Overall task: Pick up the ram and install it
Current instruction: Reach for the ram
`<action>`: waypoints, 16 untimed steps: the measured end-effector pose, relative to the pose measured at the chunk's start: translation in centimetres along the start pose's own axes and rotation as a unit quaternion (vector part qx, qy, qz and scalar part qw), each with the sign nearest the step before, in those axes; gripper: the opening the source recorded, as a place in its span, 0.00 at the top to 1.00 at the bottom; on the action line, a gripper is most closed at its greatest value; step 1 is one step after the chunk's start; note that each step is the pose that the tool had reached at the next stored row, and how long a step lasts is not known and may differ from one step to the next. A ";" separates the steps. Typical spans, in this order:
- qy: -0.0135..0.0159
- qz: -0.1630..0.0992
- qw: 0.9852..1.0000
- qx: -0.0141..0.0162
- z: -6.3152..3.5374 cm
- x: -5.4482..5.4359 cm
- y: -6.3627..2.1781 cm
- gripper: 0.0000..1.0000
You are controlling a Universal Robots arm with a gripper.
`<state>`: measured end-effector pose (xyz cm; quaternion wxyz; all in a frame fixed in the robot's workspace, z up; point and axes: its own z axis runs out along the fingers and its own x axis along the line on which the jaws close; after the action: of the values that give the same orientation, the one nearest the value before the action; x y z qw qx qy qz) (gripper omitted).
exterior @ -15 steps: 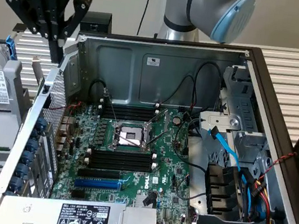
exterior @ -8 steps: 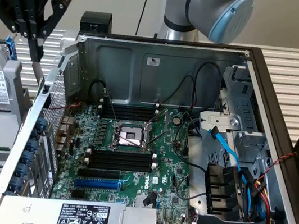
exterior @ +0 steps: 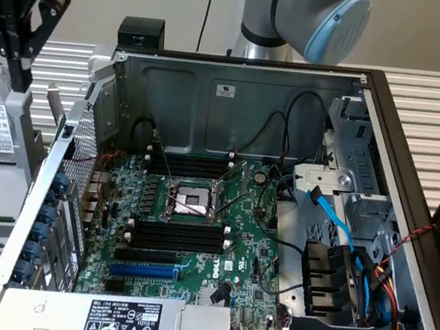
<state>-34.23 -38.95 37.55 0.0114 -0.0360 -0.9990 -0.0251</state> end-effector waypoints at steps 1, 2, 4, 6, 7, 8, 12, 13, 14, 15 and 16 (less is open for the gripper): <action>0.001 0.000 1.000 0.000 0.09 0.5 -0.04 0.89; 0.001 0.000 1.000 0.000 0.16 0.9 -0.06 0.89; 0.002 0.000 1.000 0.000 0.32 1.8 -0.12 0.89; 0.003 0.000 1.000 0.000 0.46 2.7 -0.17 0.89; 0.004 0.000 1.000 0.000 0.54 3.2 -0.20 0.89; 0.004 0.000 1.000 0.000 0.62 3.6 -0.23 0.89; 0.005 0.000 1.000 0.000 0.90 5.4 -0.33 0.89; 0.005 0.000 1.000 0.000 0.96 5.9 -0.36 0.89; 0.005 0.000 1.000 0.000 1.01 6.3 -0.38 0.89; 0.006 0.000 1.000 0.000 1.03 6.8 -0.41 0.89; 0.006 0.000 1.000 0.000 1.05 7.2 -0.43 0.89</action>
<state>-41.45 -38.82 36.66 0.0171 -0.0361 -0.9989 -0.0251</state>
